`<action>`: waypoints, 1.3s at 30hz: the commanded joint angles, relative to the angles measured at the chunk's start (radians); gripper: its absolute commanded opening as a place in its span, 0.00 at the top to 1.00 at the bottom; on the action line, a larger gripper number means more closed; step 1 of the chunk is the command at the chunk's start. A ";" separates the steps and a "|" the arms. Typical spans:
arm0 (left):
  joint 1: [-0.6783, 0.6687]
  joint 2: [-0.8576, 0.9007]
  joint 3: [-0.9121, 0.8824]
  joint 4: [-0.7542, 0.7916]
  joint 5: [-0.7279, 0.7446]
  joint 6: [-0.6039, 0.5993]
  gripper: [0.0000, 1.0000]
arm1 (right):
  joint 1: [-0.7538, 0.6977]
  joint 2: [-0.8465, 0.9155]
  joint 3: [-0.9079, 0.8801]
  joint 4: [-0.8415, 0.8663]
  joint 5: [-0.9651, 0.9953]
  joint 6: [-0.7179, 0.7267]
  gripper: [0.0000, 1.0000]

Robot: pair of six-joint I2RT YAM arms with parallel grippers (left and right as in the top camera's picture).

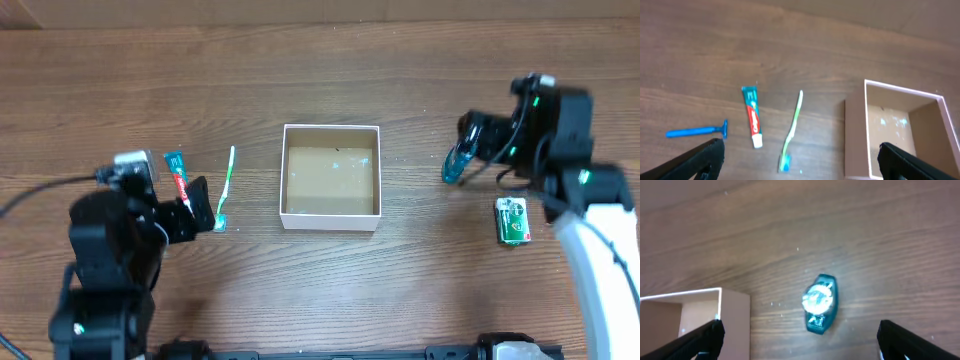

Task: Pack container
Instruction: 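Move the right gripper over the blue mouthwash bottle and lower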

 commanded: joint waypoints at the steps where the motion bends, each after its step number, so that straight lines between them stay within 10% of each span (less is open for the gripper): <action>1: 0.005 0.115 0.163 -0.120 0.052 -0.013 0.00 | -0.055 0.120 0.179 -0.145 -0.055 0.003 0.00; 39: 0.005 0.267 0.270 -0.243 0.059 -0.013 0.00 | -0.003 0.561 0.454 -0.410 0.010 0.165 0.00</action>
